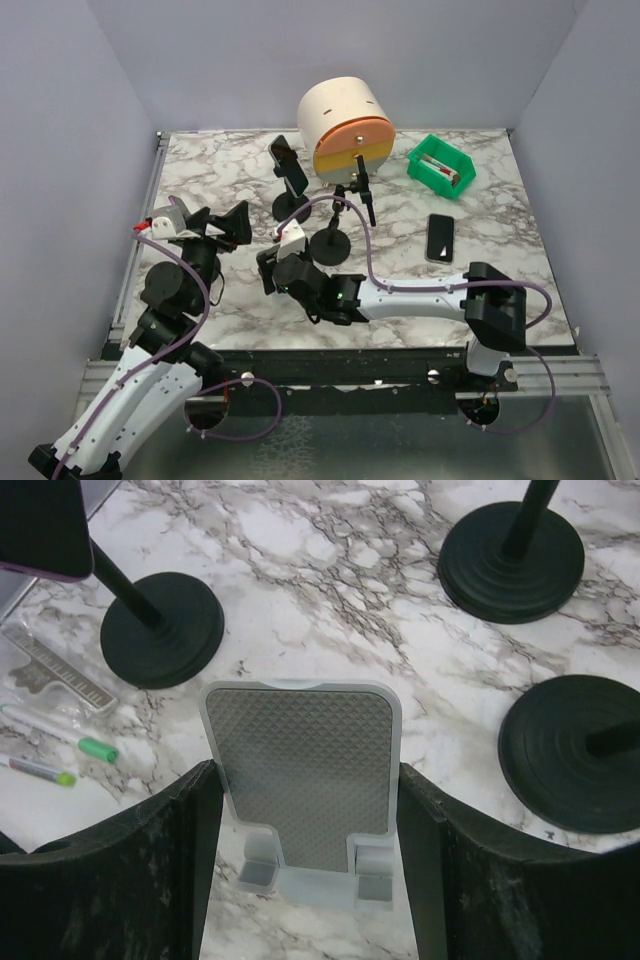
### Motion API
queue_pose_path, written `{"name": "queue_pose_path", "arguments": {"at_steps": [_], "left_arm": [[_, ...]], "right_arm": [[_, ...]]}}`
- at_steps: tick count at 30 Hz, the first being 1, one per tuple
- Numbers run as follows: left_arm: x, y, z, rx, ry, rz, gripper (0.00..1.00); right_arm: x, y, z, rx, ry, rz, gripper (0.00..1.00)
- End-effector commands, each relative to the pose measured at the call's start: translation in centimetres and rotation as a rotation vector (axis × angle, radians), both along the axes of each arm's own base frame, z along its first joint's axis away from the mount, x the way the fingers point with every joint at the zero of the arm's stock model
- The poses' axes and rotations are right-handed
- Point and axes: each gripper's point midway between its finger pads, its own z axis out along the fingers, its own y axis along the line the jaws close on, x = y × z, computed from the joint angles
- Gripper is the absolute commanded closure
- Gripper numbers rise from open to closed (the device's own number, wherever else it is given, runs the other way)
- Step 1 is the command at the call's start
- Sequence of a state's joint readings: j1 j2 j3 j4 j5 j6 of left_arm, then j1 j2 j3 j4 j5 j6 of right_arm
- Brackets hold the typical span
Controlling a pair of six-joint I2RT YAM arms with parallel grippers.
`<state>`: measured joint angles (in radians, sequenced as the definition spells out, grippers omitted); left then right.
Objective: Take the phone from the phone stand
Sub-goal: Place the phone stand at the center of the board.
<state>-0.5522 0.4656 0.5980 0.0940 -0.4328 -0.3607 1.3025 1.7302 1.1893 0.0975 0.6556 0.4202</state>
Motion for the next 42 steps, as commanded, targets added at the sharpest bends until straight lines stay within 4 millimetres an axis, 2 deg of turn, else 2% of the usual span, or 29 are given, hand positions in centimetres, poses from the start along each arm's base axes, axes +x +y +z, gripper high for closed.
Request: {"name": "queue_pose_path", "arguments": {"at_steps": [1, 5, 12, 19, 24, 28, 34, 42], "left_arm": [[-0.3, 1.5, -0.4, -0.023, 0.019, 0.072, 0.01], [-0.8, 2.2, 0.0, -0.045, -0.008, 0.089, 0.01], [-1.7, 2.4, 1.4, -0.067, -0.04, 0.069, 0.02], [-2.2, 2.5, 2.1, -0.084, -0.063, 0.057, 0.02], [-2.3, 2.5, 2.1, -0.081, -0.068, 0.056, 0.02], [-2.3, 2.5, 2.1, -0.079, -0.069, 0.056, 0.02], [-2.2, 2.4, 2.1, -0.08, -0.065, 0.056, 0.02], [-2.1, 2.5, 1.9, -0.078, -0.054, 0.062, 0.02]], "right_arm": [[2.0, 2.6, 2.5, 0.091, -0.064, -0.032, 0.54], [3.8, 4.1, 1.9, 0.097, -0.055, -0.031, 0.54], [7.9, 5.8, 3.2, 0.118, -0.082, -0.027, 0.54], [11.2, 7.9, 3.4, 0.119, -0.098, -0.011, 0.54], [11.6, 9.3, 3.2, 0.136, -0.093, 0.003, 0.54], [11.5, 9.7, 2.0, 0.145, -0.059, 0.001, 0.54], [11.4, 9.1, -0.7, 0.14, -0.002, -0.042, 0.54], [11.6, 8.6, -2.9, 0.105, 0.036, -0.086, 0.5]]}}
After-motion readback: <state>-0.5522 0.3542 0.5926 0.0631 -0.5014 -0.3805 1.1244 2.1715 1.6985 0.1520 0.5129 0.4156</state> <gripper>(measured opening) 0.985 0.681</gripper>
